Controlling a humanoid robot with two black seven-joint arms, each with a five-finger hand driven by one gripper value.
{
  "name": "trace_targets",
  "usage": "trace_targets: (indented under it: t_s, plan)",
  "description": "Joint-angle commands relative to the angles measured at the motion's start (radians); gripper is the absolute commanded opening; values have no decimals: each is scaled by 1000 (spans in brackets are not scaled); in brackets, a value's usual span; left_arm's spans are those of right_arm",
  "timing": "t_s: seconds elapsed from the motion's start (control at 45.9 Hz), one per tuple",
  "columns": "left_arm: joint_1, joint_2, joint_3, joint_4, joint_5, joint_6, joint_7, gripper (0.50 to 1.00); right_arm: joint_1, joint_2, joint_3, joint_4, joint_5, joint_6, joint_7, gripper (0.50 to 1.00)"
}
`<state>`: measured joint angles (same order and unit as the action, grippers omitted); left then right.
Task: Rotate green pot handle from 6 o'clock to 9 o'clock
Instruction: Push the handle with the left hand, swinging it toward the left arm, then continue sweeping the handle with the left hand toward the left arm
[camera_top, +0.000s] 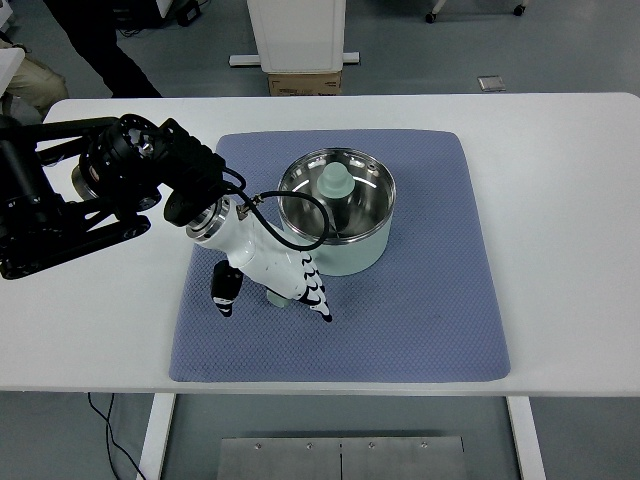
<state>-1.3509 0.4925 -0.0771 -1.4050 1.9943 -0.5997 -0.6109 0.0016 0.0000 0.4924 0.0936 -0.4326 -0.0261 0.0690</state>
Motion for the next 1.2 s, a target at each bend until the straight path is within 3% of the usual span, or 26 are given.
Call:
trace_targets:
  t_s: [0.0,1.175]
  plan:
    - [-10,-5,6,0,0,0,0,1000,0,0,0,0,0,0,0,1000]
    - [-91,-17,131,0,158,-11,0,1000,0,0,0,0,0,0,0,1000]
